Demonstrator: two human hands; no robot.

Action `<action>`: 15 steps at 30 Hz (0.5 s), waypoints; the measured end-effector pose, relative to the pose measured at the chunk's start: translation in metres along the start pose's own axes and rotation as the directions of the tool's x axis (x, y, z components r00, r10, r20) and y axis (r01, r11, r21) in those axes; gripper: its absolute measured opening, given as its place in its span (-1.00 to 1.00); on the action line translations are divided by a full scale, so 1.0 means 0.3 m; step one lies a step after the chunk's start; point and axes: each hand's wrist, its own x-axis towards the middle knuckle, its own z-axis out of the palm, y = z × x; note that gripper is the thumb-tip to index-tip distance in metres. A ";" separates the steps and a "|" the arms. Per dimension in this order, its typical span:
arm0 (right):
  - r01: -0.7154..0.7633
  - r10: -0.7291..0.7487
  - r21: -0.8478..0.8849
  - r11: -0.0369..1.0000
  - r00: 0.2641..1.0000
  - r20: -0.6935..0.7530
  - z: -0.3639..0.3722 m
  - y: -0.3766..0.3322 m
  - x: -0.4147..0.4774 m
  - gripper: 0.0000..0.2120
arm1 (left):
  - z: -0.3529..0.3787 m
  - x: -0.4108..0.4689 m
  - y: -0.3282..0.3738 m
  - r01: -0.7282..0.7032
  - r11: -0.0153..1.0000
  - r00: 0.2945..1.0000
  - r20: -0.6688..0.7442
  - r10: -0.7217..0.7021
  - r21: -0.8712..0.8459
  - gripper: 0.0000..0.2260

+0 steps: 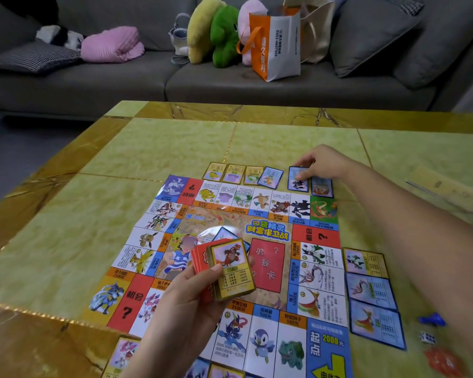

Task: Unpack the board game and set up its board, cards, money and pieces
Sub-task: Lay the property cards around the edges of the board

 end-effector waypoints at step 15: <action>-0.008 0.009 0.026 1.000 0.999 -0.035 0.015 0.040 -0.002 -0.72 | 0.000 -0.004 0.002 0.001 1.000 1.000 0.027 -0.001 -0.005 -0.66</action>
